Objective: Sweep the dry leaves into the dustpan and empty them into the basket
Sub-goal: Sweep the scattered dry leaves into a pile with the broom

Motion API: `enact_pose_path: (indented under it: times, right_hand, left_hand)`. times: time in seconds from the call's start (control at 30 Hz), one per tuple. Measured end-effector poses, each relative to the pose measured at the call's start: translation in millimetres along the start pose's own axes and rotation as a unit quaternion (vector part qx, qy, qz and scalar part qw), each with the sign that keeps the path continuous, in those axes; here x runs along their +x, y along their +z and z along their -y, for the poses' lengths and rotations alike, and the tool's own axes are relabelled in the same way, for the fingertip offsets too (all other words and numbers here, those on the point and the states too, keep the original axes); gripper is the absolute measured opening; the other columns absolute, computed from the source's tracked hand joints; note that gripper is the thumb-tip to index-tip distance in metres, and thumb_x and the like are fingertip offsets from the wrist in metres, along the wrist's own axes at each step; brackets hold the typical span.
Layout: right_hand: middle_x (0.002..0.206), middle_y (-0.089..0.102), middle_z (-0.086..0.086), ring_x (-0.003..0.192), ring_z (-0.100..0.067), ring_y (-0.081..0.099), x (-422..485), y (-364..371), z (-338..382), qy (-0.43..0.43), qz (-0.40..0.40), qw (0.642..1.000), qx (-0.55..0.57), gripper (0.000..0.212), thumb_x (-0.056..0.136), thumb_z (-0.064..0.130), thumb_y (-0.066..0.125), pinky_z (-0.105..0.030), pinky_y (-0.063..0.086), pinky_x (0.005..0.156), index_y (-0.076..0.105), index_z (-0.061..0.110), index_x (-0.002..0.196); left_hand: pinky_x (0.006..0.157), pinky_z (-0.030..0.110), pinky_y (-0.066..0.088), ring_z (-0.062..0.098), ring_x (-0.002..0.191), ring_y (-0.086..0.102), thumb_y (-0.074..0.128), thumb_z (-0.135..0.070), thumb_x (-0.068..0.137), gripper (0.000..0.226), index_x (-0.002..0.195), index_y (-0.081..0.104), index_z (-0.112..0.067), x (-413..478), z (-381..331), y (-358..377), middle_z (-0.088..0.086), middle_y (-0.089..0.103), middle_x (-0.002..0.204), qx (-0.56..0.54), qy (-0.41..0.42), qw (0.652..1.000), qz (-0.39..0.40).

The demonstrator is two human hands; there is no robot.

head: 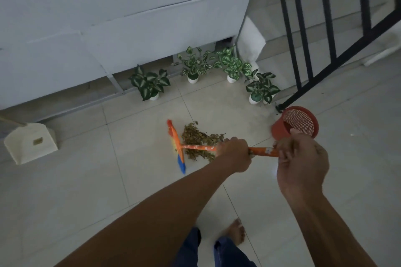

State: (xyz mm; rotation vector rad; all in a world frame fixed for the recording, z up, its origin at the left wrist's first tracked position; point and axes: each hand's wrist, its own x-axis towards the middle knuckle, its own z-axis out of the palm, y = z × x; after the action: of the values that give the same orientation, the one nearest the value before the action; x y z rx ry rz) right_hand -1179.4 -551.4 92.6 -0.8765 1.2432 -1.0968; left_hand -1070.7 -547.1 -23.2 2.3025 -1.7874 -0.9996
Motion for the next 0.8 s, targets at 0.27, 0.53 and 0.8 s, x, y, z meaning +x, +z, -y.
enact_pose_path:
  times: [0.27, 0.53, 0.8]
  right_hand:
    - [0.042, 0.030, 0.002, 0.049, -0.018, 0.033, -8.0, 32.7, -53.5, 0.063, -0.081, 0.992, 0.068, 0.061, 0.097, 0.001, 0.050, -0.051, 0.048, 0.090, 0.040, 0.022, 0.041]
    - [0.046, 0.040, 0.003, 0.050, -0.012, 0.044, -24.1, -12.8, -32.0, 0.032, -0.168, 0.985, 0.021, 0.049, 0.099, 0.004, 0.050, -0.030, 0.054, 0.081, 0.050, 0.019, 0.053]
    - [0.052, 0.033, -0.001, 0.049, -0.014, 0.037, -13.4, -7.0, -32.9, 0.082, -0.239, 0.951, 0.175, 0.040, 0.098, 0.006, 0.051, -0.035, 0.055, 0.084, 0.042, 0.015, 0.059]
  left_hand:
    - [0.076, 0.040, 0.058, 0.029, 0.092, 0.067, 0.053, -0.036, 0.097, 0.027, 0.082, 0.058, -0.014, 13.2, 50.6, 1.6, 0.006, 0.060, 0.085, 0.045, -0.011, 0.997, 0.054]
    - [0.072, 0.036, 0.042, 0.031, 0.095, 0.064, 0.049, -0.045, 0.100, 0.038, 0.103, 0.065, -0.011, 17.1, -2.1, 22.6, 0.009, 0.066, 0.102, 0.096, 0.113, 0.983, 0.107]
    - [0.071, 0.034, 0.042, 0.028, 0.083, 0.058, 0.044, -0.042, 0.102, 0.037, 0.081, 0.051, -0.013, 30.4, 0.0, -0.9, 0.005, 0.056, 0.085, 0.166, 0.119, 0.971, 0.124]
